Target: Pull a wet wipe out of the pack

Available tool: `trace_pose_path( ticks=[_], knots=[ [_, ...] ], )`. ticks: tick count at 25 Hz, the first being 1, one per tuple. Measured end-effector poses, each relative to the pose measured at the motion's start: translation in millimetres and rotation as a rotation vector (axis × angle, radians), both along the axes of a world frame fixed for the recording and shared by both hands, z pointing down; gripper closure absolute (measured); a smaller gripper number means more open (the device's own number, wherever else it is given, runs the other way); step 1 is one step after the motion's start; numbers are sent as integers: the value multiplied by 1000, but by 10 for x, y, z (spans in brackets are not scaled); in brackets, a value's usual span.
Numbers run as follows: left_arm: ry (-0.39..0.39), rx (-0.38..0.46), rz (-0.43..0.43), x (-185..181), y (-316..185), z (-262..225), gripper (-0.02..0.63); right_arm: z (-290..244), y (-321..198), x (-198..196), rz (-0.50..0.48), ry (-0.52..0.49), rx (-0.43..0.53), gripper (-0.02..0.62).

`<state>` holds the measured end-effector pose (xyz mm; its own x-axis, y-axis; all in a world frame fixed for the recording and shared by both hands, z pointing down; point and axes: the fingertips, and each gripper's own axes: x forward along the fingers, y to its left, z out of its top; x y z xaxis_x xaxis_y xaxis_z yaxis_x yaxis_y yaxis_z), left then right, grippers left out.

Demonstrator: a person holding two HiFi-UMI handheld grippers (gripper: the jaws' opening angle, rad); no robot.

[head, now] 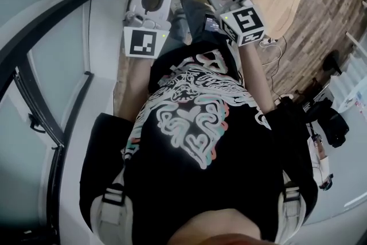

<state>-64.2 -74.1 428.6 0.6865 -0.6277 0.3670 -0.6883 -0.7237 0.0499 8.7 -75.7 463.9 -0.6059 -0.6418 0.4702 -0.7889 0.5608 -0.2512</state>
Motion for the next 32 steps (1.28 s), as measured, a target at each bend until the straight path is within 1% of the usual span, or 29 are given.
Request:
trace_pose_path(
  ticks=[3, 8, 10, 11, 13, 19, 23, 27, 32],
  knots=[
    [-10, 0, 0, 7, -23, 56, 618, 54, -3, -47, -36, 19, -13, 486],
    [-31, -5, -1, -26, -21, 121, 618, 82, -75, -50, -56, 6, -30, 483],
    [-34, -12, -12, -49, -24, 147, 617, 95, -99, -64, -79, 15, -33, 479],
    [-39, -16, -16, -59, -26, 166, 618, 106, -107, -80, -97, 27, -34, 456],
    [-51, -19, -22, -73, -38, 197, 618, 130, -123, -115, -130, 44, -39, 447],
    [-52, -35, -34, -80, -76, 242, 617, 226, -122, -215, -204, 56, -96, 445],
    [-54, -38, -30, -48, -89, 270, 617, 248, -133, -236, -235, 63, -102, 445],
    [-53, -51, -31, -3, -84, 300, 617, 253, -117, -278, -288, 73, -117, 446],
    [-56, -69, -57, -27, -113, 362, 617, 284, -128, -323, -320, 80, -124, 446]
  ],
)
